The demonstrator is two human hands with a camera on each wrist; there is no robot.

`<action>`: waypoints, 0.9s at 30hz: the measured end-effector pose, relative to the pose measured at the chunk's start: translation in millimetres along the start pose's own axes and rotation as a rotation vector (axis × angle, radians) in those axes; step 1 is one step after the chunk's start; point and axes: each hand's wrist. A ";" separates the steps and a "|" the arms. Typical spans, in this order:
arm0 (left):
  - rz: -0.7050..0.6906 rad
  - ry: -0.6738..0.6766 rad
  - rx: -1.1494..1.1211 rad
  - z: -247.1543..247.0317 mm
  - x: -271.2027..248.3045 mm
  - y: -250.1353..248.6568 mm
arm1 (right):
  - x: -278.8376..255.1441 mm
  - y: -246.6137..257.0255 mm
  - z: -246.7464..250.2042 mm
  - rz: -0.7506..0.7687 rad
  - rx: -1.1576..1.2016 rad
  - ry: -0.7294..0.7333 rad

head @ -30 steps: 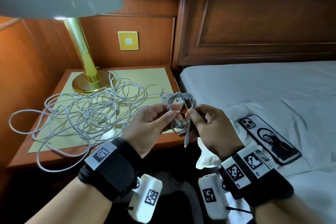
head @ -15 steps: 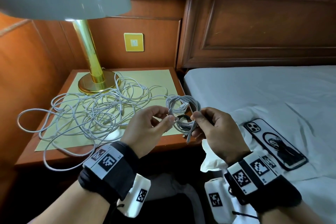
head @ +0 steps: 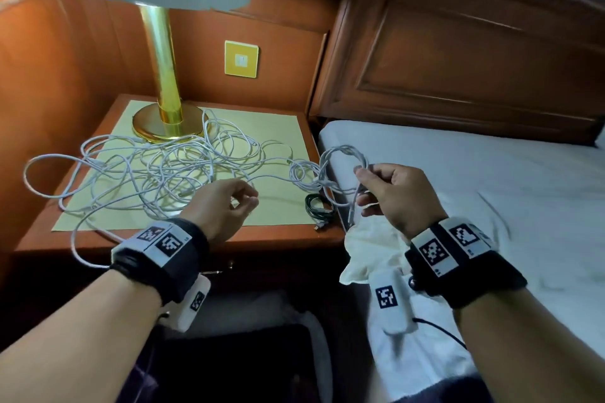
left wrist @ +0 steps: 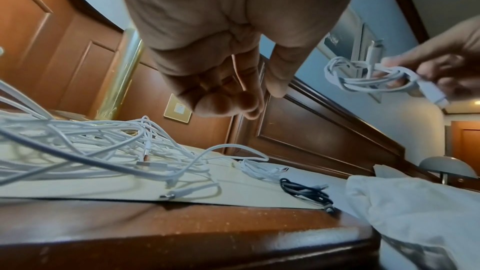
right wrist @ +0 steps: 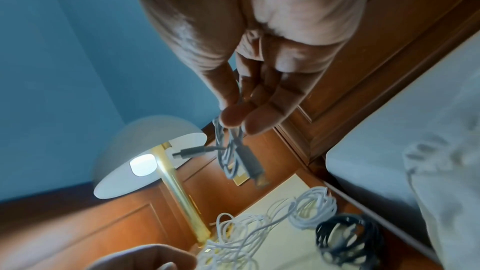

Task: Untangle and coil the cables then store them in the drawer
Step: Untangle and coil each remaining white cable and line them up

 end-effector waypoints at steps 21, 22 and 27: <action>-0.040 -0.131 0.044 -35.9 152.4 20.7 | 259.5 -25.8 -113.0 -0.374 -0.281 0.117; 0.009 -0.170 -0.037 -31.4 160.3 25.4 | 267.3 -27.7 -119.0 -0.395 -0.273 0.109; 0.135 -0.191 -0.148 -21.7 184.5 46.3 | 301.2 -41.2 -147.6 -0.435 -0.444 0.152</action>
Point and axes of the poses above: each hand's wrist, its own x-axis towards the middle knuckle, its own z-axis out of the back of the hand, y = z × x, and after that the axes turned 7 degrees about -y, right-handed
